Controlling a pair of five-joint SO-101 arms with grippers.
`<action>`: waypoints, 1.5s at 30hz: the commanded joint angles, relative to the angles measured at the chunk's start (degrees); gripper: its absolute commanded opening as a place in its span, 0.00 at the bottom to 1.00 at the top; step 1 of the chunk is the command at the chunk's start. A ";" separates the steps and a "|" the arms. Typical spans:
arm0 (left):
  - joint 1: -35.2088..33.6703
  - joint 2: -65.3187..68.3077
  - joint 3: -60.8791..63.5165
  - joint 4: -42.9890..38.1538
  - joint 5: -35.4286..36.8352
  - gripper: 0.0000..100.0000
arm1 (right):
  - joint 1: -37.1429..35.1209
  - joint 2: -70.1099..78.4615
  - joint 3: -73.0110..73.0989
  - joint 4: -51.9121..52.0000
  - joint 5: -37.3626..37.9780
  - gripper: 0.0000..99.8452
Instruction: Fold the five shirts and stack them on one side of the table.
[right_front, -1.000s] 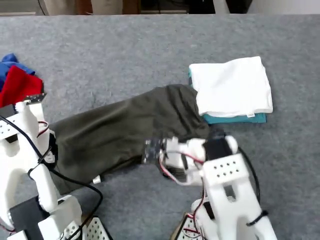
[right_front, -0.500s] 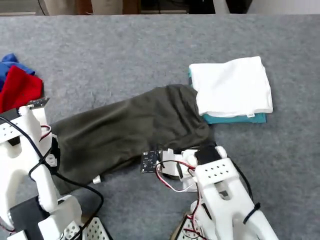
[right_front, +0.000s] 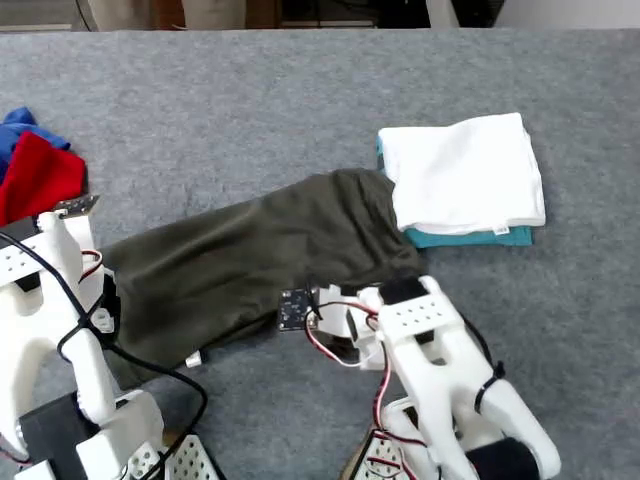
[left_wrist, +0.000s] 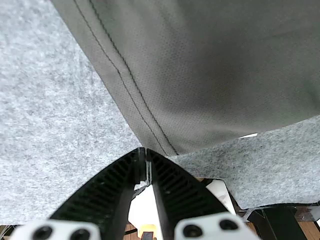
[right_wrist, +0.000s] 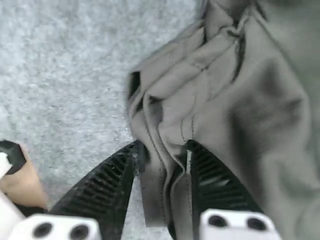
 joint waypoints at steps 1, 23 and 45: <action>0.00 -1.63 -0.26 -0.35 -0.09 0.02 | -0.66 2.95 -0.75 -1.14 -0.79 0.10; 0.09 -1.63 -0.79 -0.35 -0.09 0.02 | -0.57 4.97 -32.92 21.19 -3.16 0.00; 0.09 -1.63 -0.79 -0.35 -0.09 0.02 | 0.66 74.86 -118.37 43.52 12.84 0.03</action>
